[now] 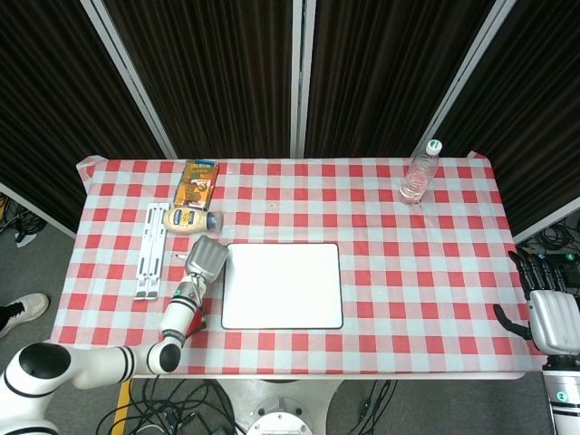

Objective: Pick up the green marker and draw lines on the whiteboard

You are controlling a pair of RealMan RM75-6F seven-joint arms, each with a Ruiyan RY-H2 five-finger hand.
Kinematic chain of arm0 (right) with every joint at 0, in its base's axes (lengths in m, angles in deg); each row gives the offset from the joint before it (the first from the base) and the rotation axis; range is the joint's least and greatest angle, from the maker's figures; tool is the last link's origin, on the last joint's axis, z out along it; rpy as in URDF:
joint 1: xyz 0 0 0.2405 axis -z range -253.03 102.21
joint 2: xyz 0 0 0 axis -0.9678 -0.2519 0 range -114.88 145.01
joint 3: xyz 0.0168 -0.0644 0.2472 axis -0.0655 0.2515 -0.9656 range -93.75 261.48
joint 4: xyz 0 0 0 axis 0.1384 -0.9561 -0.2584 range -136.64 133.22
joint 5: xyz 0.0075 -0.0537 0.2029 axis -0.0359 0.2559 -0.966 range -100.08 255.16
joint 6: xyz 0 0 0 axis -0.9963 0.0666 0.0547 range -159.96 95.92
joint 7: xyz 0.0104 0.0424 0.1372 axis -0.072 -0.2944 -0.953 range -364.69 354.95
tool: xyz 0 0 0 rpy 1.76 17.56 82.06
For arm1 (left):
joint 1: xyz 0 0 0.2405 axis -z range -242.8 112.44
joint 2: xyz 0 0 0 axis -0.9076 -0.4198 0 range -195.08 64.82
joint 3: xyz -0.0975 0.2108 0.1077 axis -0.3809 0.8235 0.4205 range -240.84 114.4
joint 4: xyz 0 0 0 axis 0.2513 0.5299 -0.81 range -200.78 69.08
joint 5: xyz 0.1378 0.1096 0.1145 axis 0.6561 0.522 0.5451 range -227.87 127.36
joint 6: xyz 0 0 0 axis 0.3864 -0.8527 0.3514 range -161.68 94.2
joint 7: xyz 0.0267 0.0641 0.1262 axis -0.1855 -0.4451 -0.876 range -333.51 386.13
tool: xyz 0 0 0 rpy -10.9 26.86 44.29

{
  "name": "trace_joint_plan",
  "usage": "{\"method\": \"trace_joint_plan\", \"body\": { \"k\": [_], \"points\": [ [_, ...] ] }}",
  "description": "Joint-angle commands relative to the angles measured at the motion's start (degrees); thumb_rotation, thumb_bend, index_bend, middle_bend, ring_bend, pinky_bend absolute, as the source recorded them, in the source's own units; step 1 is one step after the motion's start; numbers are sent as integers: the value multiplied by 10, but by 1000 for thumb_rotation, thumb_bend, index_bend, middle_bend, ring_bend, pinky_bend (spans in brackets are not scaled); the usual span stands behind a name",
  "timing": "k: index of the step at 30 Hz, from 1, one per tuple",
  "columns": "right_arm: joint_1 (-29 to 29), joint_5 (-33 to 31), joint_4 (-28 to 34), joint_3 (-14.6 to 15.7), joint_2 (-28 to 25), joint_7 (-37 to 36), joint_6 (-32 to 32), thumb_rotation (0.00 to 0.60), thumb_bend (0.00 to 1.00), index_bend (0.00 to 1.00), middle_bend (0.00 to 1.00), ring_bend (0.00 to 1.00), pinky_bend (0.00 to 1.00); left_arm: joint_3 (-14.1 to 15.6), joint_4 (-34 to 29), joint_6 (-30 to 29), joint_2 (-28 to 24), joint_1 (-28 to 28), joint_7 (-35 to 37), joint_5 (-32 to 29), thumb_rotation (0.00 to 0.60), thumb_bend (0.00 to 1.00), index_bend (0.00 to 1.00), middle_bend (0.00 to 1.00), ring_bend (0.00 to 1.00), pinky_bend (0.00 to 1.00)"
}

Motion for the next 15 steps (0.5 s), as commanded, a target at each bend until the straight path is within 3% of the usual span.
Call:
{"method": "trace_joint_plan", "body": {
  "k": [1, 15],
  "points": [
    [1, -1, -1, 0, 0, -1, 0, 600, 212, 0, 38, 0, 0, 3, 4, 1, 1, 3, -1, -6, 600, 296, 487, 510, 753, 929],
    [1, -2, -2, 0, 0, -3, -2, 600, 212, 0, 38, 0, 0, 14, 8, 4, -4, 9, 25, -3, 600, 363, 507, 530, 754, 929]
  ]
}}
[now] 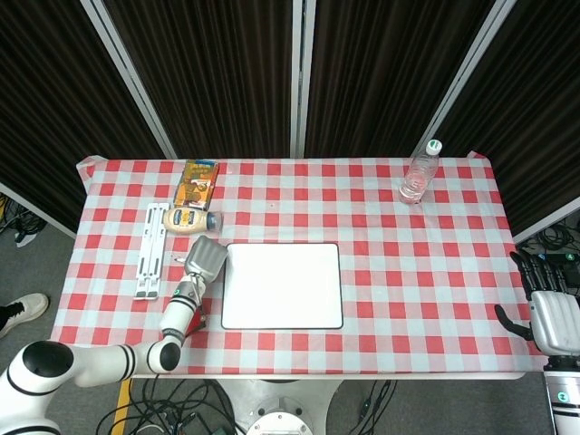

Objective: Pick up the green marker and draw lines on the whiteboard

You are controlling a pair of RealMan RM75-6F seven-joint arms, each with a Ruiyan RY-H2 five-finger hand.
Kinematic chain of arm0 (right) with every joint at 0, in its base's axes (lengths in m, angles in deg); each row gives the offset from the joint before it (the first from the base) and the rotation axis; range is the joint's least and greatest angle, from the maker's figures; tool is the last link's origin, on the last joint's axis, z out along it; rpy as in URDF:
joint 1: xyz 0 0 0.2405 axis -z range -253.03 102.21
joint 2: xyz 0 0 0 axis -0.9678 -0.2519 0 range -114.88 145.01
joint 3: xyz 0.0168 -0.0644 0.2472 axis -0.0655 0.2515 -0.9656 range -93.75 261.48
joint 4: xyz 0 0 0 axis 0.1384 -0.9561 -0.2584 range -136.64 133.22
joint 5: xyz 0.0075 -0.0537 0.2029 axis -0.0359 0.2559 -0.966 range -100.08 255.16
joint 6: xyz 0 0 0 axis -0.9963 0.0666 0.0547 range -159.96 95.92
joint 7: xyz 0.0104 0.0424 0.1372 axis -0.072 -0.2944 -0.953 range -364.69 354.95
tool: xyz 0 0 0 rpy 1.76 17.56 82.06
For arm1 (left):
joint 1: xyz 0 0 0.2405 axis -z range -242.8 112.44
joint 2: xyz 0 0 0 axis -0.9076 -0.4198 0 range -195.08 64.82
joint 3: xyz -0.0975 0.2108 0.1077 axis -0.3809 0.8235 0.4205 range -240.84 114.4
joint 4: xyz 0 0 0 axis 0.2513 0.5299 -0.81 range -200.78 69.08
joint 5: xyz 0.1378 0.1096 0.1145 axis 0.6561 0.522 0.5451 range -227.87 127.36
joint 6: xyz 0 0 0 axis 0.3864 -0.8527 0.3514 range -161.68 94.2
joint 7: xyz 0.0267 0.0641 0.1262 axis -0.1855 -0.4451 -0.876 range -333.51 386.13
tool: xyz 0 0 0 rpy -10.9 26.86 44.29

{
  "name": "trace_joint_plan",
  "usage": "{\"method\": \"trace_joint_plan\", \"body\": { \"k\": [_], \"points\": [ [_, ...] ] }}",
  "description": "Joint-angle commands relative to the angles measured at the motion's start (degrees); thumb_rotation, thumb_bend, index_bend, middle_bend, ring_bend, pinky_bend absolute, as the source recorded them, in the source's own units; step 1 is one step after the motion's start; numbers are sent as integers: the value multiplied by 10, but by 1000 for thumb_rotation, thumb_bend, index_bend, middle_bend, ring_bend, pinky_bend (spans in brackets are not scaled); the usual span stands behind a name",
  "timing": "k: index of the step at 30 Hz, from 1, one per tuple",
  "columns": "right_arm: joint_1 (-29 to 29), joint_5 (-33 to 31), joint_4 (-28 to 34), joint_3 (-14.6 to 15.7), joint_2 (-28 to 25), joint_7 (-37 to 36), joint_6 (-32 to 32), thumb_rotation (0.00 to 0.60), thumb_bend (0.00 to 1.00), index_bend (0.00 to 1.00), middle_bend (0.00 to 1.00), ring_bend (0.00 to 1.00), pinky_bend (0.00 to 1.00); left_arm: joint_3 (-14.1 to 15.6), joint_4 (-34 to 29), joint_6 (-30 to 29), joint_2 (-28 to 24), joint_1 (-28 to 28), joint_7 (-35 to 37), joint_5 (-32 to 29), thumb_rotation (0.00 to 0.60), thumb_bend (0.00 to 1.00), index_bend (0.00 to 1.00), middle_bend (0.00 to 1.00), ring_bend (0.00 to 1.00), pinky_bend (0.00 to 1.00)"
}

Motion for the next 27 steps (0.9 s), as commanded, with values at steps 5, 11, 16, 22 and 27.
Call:
{"method": "trace_joint_plan", "body": {
  "k": [5, 11, 16, 22, 27],
  "points": [
    [2, 0, 3, 0, -2, 1, 3, 600, 212, 0, 38, 0, 0, 0, -17, -6, -22, -10, 61, 49, 600, 406, 550, 571, 763, 929],
    [4, 3, 6, 1, -3, 2, 7, 600, 211, 0, 38, 0, 0, -43, -97, -26, -69, -52, 270, 140, 600, 420, 559, 594, 758, 929],
    [5, 7, 10, 1, -5, 2, 10, 600, 210, 0, 38, 0, 0, -67, -113, -40, -76, -71, 441, 244, 600, 445, 559, 594, 753, 929],
    [8, 9, 13, 2, -7, 3, 15, 600, 210, 0, 38, 0, 0, -68, -122, -45, -66, -67, 495, 296, 600, 453, 559, 596, 754, 929],
    [11, 10, 10, 4, -6, -2, 17, 600, 209, 0, 38, 0, 0, -74, -140, -33, -63, -59, 494, 289, 600, 453, 559, 596, 753, 929]
  ]
}}
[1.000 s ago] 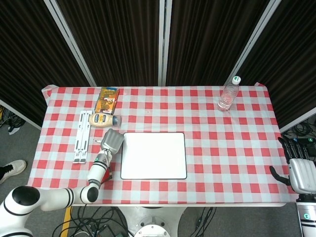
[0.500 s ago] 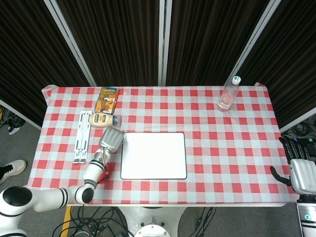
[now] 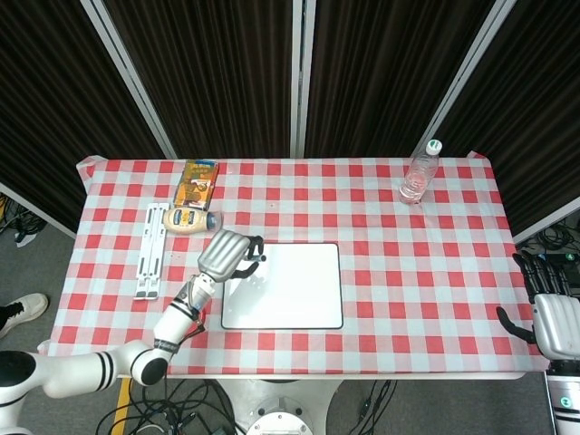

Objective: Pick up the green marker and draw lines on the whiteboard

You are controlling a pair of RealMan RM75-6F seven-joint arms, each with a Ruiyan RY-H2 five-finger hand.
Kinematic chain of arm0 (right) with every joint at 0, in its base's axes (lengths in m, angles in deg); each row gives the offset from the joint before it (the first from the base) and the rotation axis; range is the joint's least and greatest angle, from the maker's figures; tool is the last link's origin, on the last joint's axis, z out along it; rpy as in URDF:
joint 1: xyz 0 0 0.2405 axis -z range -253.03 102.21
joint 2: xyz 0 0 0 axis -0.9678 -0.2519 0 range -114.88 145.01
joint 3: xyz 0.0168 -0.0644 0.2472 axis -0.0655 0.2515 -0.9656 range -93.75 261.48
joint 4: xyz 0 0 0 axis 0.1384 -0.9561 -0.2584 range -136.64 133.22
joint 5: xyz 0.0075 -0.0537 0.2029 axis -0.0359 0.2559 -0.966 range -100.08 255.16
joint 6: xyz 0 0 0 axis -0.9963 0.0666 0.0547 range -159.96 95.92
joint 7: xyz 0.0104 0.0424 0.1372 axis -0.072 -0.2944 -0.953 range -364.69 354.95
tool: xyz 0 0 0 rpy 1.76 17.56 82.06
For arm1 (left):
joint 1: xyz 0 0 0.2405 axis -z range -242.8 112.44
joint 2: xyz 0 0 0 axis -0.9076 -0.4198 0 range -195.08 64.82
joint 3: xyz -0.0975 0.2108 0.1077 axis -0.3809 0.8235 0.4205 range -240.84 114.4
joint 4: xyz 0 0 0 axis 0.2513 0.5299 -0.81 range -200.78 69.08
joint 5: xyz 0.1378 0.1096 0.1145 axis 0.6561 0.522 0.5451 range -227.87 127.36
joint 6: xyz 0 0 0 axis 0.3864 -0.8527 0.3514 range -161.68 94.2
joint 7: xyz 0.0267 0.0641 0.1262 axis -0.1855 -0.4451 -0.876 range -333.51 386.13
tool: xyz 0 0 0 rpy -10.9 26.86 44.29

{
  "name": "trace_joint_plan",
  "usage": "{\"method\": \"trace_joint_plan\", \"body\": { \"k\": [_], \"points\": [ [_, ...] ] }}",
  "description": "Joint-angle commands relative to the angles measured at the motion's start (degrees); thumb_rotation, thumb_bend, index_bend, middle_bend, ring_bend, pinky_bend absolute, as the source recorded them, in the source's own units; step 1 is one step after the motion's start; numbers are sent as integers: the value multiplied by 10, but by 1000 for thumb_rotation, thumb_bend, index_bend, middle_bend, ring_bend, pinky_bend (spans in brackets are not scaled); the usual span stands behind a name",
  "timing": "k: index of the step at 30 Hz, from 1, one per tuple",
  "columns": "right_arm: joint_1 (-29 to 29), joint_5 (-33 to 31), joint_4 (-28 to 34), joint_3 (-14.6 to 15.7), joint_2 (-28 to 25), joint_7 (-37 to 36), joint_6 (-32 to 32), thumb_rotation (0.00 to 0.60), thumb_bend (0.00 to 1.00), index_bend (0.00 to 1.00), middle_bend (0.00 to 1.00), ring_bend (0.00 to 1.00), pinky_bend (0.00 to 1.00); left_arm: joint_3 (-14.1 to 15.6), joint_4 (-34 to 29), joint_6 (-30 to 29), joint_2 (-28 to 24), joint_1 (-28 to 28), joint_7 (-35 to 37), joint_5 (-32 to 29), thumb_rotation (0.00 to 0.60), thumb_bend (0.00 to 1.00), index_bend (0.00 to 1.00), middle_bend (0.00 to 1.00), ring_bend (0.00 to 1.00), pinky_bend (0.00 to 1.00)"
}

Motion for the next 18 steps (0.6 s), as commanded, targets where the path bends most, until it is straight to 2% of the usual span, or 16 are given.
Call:
{"method": "trace_joint_plan", "body": {
  "k": [1, 9, 18],
  "points": [
    [1, 1, -2, 1, 1, -3, 1, 600, 210, 0, 38, 0, 0, -5, -19, 10, -1, 3, -2, -11, 600, 453, 559, 596, 753, 929],
    [-1, 4, -12, 3, 6, -14, -4, 600, 210, 0, 38, 0, 0, 14, -49, 34, -18, 6, -69, -61, 600, 452, 560, 596, 753, 929],
    [-2, 6, -16, 2, 7, -18, -5, 600, 209, 0, 38, 0, 0, 30, -47, 37, 0, 25, -167, -105, 600, 453, 560, 596, 754, 929]
  ]
}}
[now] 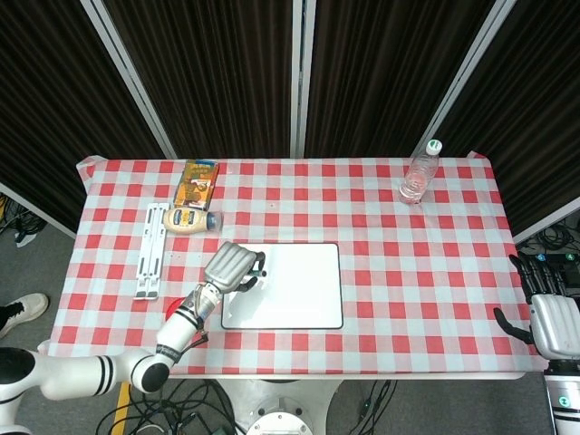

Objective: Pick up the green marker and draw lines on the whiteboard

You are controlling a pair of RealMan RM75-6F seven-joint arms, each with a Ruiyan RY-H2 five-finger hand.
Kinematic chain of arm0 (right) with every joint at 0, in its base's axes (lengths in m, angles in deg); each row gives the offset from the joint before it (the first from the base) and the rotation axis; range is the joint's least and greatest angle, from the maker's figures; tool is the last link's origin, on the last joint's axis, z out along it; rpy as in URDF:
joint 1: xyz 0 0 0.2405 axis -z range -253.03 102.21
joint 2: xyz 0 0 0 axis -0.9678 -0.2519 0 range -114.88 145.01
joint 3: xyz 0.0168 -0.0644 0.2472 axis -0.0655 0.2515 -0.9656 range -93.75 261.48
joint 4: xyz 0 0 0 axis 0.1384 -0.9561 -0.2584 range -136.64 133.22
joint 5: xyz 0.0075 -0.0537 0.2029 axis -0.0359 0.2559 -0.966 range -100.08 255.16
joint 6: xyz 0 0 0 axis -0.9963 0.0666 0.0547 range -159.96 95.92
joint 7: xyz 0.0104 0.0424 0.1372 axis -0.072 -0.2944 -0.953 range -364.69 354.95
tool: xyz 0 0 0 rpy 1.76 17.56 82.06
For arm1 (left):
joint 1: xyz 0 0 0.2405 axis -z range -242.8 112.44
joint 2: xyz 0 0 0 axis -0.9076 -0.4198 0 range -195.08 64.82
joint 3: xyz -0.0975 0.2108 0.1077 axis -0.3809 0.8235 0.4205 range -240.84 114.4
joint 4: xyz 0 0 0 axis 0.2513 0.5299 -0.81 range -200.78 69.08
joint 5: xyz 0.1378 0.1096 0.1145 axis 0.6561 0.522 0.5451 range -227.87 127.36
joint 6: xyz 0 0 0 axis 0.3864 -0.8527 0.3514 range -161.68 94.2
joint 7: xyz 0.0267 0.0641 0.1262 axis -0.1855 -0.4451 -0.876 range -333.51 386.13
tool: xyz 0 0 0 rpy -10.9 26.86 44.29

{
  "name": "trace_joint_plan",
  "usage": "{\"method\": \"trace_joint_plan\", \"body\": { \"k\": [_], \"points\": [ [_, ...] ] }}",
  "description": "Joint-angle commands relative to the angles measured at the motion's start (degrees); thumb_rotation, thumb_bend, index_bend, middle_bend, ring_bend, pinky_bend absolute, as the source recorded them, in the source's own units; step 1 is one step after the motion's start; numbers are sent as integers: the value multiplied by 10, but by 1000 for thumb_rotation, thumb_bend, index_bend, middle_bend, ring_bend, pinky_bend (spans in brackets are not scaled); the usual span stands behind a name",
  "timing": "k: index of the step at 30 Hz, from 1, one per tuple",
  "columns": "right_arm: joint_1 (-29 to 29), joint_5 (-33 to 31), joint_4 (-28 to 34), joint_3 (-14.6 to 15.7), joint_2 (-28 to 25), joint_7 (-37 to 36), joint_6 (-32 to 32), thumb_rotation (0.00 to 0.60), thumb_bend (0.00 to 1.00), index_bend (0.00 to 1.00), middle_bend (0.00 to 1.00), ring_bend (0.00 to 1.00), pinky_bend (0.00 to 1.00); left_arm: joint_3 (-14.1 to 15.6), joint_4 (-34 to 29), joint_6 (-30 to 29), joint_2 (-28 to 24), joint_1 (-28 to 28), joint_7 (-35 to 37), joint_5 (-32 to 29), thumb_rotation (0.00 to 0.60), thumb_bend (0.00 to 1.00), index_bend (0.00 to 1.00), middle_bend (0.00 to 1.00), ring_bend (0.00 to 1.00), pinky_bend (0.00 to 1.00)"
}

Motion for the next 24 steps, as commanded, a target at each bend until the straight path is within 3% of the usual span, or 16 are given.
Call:
{"method": "trace_joint_plan", "body": {
  "k": [1, 11, 24],
  "points": [
    [1, -1, -1, 0, 0, -1, 1, 600, 210, 0, 38, 0, 0, 6, 6, 5, 12, 12, -31, -22, 600, 453, 560, 596, 754, 929],
    [7, -2, -6, 3, 0, -9, 6, 600, 210, 0, 38, 0, 0, 1, 35, 20, 42, 33, -56, -59, 600, 453, 560, 596, 753, 929],
    [18, -3, -16, 4, -2, -26, 16, 600, 209, 0, 38, 0, 0, -34, 43, 30, 88, 76, -59, -81, 600, 454, 559, 596, 753, 929]
  ]
}}
